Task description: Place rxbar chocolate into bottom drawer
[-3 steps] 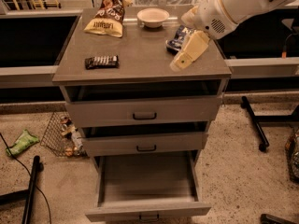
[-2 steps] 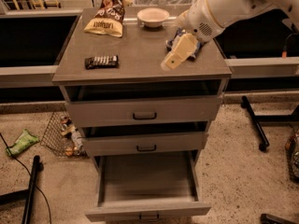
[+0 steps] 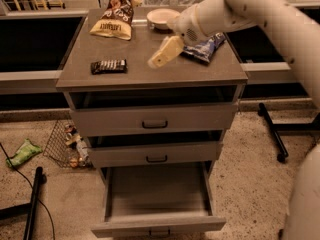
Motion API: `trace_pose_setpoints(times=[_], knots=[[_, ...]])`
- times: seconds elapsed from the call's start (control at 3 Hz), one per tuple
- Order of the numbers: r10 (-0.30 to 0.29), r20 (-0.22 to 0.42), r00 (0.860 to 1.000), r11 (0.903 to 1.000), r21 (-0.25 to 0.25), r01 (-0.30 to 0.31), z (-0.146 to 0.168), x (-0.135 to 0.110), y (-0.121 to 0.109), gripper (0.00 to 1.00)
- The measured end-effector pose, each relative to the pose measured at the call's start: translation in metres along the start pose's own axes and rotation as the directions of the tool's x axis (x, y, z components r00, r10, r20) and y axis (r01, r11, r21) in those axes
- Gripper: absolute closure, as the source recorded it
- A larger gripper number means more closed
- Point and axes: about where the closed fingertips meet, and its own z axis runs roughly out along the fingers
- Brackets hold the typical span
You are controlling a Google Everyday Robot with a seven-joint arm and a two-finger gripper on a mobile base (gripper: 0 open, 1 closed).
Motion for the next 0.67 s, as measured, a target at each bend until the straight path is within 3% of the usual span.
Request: trace_pose_setpoints(times=[0.33,0.67], knots=[[0.053,0.135,0.989,0.9981,-0.038,-0.049,0.0547,-0.0052,-0.0107,0.00],[0.053,0.135,0.989,0.9981,-0.038,-0.048,0.0548,-0.0053,-0.0107,0.00]])
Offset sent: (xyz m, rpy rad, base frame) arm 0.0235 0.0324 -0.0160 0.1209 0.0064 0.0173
